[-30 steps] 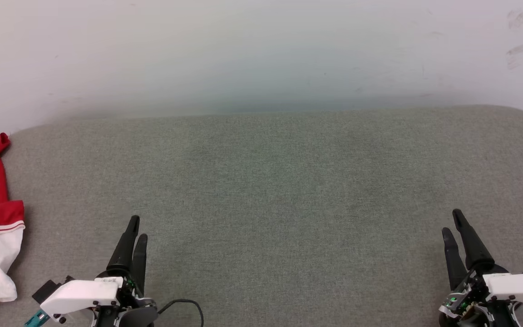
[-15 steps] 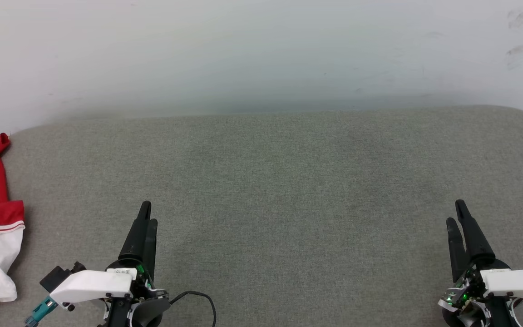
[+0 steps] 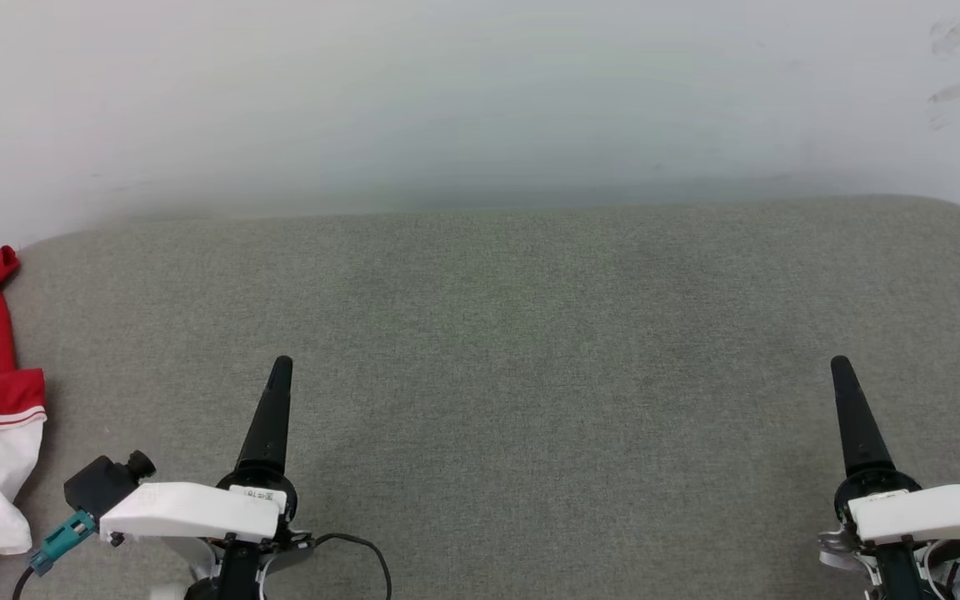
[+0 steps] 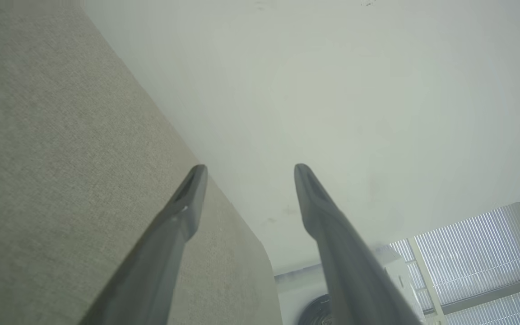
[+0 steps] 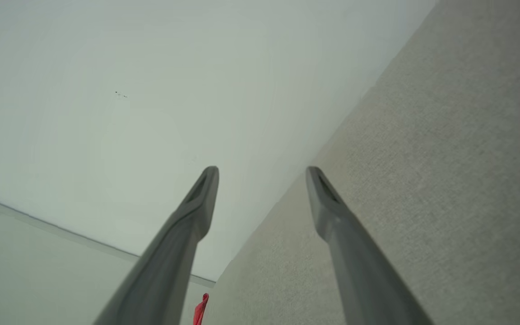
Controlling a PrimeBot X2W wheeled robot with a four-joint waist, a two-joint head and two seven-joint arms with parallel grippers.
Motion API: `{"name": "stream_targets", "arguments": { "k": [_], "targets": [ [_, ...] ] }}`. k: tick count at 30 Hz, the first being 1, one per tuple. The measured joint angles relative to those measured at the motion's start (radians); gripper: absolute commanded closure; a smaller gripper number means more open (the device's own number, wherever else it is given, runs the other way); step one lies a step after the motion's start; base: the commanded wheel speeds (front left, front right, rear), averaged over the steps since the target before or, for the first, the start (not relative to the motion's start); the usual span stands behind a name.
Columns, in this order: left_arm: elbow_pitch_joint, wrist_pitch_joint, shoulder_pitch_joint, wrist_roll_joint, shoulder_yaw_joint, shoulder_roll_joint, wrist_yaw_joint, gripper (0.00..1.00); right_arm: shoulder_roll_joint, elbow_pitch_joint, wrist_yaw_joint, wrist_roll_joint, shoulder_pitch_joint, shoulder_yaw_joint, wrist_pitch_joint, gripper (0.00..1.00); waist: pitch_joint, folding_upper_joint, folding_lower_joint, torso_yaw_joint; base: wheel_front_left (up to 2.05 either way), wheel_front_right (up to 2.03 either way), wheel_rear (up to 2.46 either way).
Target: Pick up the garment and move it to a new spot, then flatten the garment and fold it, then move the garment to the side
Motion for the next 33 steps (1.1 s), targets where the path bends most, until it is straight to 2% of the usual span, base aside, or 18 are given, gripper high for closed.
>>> {"name": "stream_targets", "arguments": {
  "k": [14, 25, 33],
  "targets": [
    [-0.027, -0.047, 0.001, 0.313, -0.019, 0.014, 0.000, 0.00, 0.001, -0.043, 0.000, -0.373, 0.014, 0.025, -0.048, 0.00, 0.000, 0.0000, 0.0000, 0.001, 0.00, 0.00, 0.00],
    [-0.028, -0.081, 0.001, 0.545, -0.041, 0.039, 0.000, 0.00, 0.001, -0.057, 0.000, -0.583, 0.028, 0.029, -0.077, 0.00, 0.000, 0.0000, 0.0000, 0.001, 0.00, 0.00, 0.00],
    [-0.025, -0.102, 0.006, 0.656, -0.044, 0.043, -0.001, 0.00, 0.002, -0.080, 0.000, -0.713, 0.031, 0.035, -0.077, 0.00, -0.002, 0.0000, 0.0000, 0.002, 0.00, 0.00, 0.00]
  ]
}}
